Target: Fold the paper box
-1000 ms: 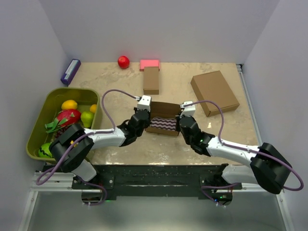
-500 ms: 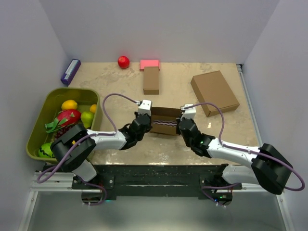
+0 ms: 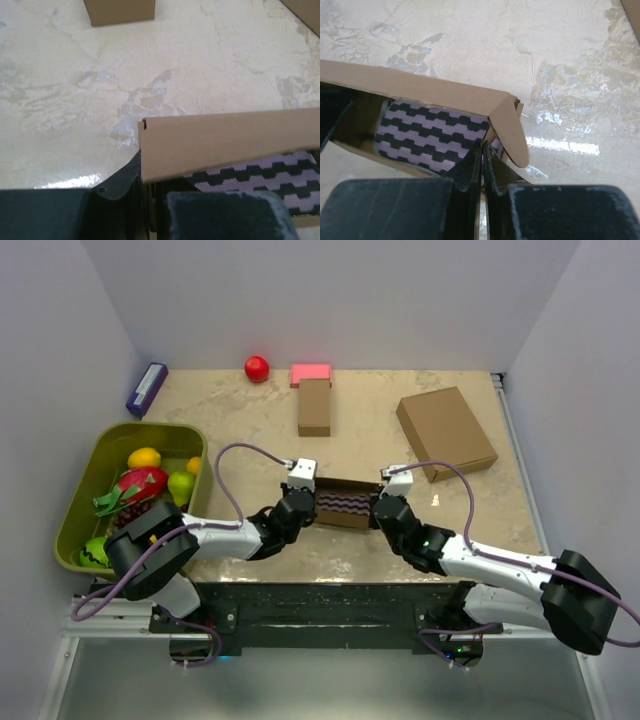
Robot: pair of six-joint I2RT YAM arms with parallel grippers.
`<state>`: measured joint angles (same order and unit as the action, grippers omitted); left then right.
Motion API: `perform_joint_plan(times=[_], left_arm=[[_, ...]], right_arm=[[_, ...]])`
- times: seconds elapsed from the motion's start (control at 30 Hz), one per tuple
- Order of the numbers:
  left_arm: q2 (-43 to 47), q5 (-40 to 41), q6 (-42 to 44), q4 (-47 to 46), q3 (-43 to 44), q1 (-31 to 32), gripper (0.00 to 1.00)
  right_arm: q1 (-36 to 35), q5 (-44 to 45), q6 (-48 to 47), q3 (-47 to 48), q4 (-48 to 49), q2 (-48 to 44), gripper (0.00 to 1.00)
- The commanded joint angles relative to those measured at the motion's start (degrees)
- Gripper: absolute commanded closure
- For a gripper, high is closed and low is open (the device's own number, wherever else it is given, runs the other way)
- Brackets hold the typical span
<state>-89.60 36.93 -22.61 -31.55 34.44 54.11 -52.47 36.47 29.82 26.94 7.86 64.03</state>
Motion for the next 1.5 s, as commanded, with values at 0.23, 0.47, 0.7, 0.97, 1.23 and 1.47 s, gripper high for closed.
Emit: perform_joint_plan(times=[0.23, 0.47, 0.7, 0.97, 1.23, 1.47], left_arm=[[9.26, -3.18, -1.65, 3.25, -5.61, 1.62, 0.51], [15.33, -5.72, -0.68, 7.81, -5.87, 1.62, 0.34], [24.29, -12.39, 0.29, 14.93, -8.06, 1.62, 0.21], [40.63, -19.78, 1.25, 26.34, -8.69, 1.44, 0.17], [40.4, -26.37, 2.13, 36.38, 5.89, -3.82, 0.13], [27.83, -36.31, 2.13, 33.49, 15.65, -14.38, 0.13]], right_arm=[[-0.79, -1.31, 4.63, 1.45, -7.59, -6.2, 0.79], [-0.88, -2.63, 5.16, 1.8, -11.27, -8.83, 0.63], [-0.88, -5.0, 4.11, 4.87, -18.3, -14.89, 0.36], [-0.88, -6.94, 2.43, 13.3, -26.57, -18.76, 0.3], [-0.88, -6.15, 1.38, 25.06, -28.51, -13.78, 0.32], [-0.79, -5.44, -0.29, 31.5, -22.2, -3.4, 0.37]])
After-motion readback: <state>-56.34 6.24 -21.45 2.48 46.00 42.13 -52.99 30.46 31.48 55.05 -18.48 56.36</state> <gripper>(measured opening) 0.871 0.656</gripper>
